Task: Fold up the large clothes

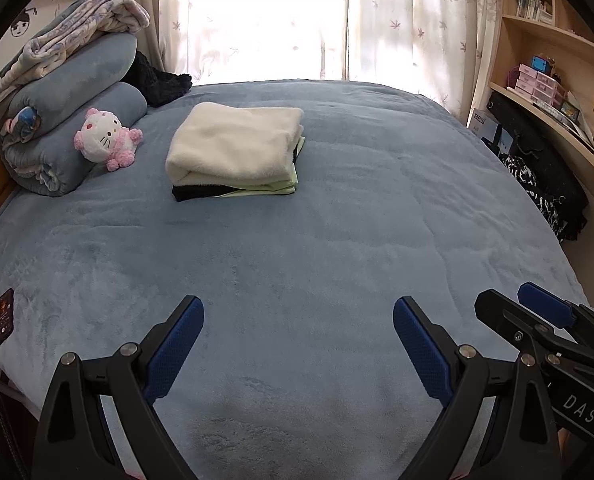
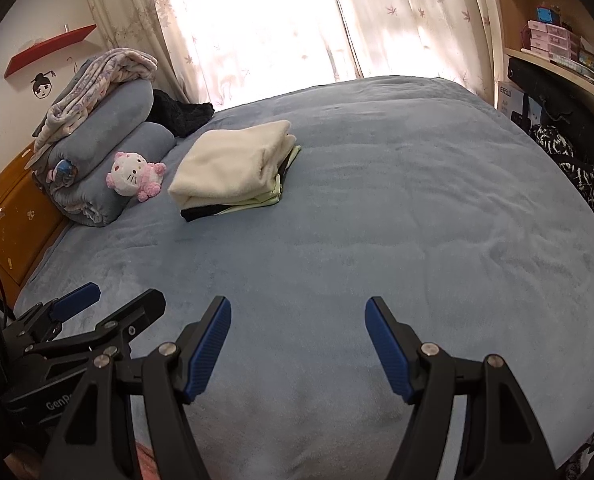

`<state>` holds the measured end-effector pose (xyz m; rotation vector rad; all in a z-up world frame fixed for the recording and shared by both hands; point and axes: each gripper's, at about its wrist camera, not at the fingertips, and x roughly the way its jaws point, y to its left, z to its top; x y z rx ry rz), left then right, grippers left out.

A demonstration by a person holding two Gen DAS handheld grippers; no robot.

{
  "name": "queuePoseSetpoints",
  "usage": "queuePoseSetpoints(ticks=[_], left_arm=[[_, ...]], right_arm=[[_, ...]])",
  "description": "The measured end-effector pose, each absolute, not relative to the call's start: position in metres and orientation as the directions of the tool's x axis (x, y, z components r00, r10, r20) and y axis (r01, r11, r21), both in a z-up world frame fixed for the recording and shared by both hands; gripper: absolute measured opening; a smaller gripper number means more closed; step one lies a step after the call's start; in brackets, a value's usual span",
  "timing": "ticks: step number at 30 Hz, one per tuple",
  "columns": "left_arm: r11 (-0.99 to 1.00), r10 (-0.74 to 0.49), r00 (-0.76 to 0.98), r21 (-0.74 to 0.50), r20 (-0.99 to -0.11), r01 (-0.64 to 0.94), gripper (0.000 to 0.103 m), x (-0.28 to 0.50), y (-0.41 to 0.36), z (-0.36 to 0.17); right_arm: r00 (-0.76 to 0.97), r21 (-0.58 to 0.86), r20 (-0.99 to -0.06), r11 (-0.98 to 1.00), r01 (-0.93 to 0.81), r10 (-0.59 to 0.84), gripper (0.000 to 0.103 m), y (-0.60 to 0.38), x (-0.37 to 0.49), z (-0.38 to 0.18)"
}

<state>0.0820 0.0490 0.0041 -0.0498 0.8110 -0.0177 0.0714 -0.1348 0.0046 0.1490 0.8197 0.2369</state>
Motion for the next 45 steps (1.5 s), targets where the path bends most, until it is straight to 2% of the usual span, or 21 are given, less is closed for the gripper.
queuePoseSetpoints(ticks=[45], left_arm=[[0.999, -0.028, 0.662, -0.043, -0.749, -0.007, 0.095, 0.09, 0.052, -0.007]], right_arm=[[0.644, 0.225, -0.72, 0.965, -0.136, 0.259, 0.07, -0.135, 0.081, -0.009]])
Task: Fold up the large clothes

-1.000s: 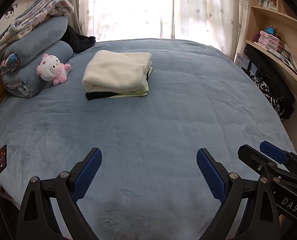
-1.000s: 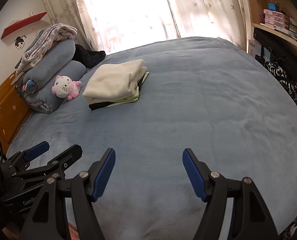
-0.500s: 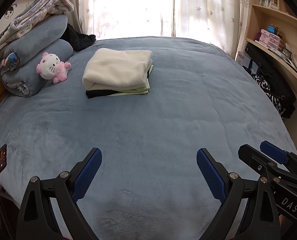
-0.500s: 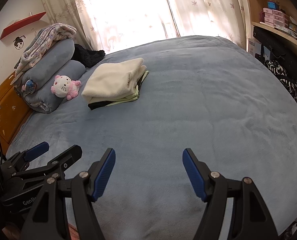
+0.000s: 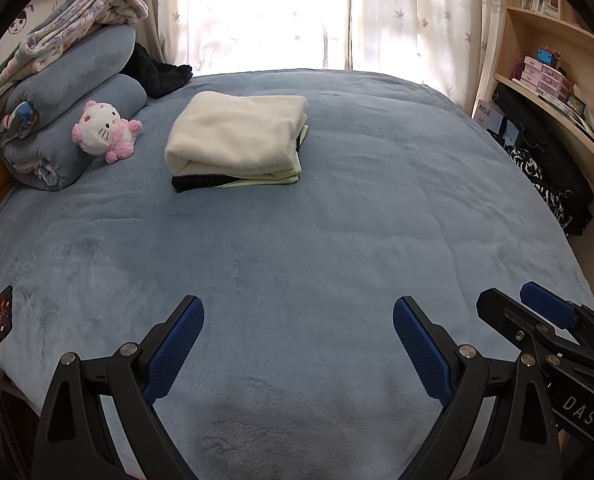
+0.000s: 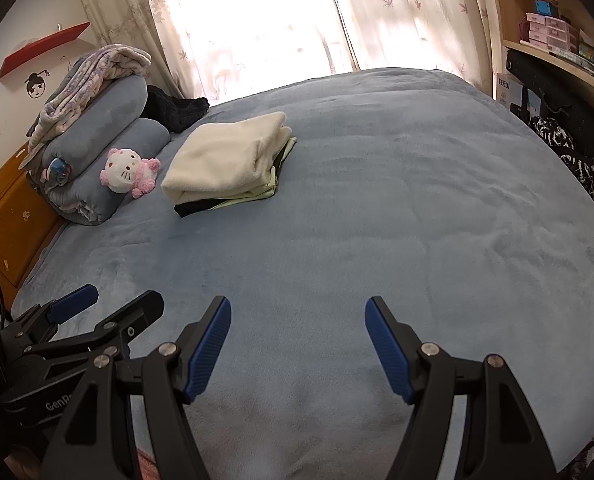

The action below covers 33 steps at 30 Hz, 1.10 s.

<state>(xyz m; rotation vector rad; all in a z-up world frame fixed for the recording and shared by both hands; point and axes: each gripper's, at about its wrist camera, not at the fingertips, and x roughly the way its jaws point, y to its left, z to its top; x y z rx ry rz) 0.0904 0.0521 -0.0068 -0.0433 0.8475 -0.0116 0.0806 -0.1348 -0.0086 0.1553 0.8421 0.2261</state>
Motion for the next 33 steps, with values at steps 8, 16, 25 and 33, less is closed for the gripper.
queuePoseSetpoints(ticks=[8, 16, 25, 33], left_arm=[[0.999, -0.027, 0.66, -0.042, -0.751, -0.007, 0.094, 0.092, 0.052, -0.009], [0.999, -0.027, 0.657, -0.043, -0.753, -0.008, 0.094, 0.094, 0.05, -0.012], [0.999, -0.03, 0.653, -0.046, -0.757, -0.008, 0.094, 0.096, 0.048, -0.014], [0.999, -0.032, 0.644, -0.046, -0.765, -0.005, 0.094, 0.103, 0.047, -0.019]], right_arm=[[0.64, 0.229, -0.724, 0.965, -0.131, 0.259, 0.07, -0.129, 0.081, -0.014], [0.637, 0.23, -0.726, 0.965, -0.128, 0.258, 0.07, -0.129, 0.082, -0.016], [0.634, 0.235, -0.729, 0.964, -0.124, 0.259, 0.07, -0.129, 0.084, -0.017], [0.63, 0.238, -0.732, 0.964, -0.121, 0.26, 0.07, -0.127, 0.088, -0.021]])
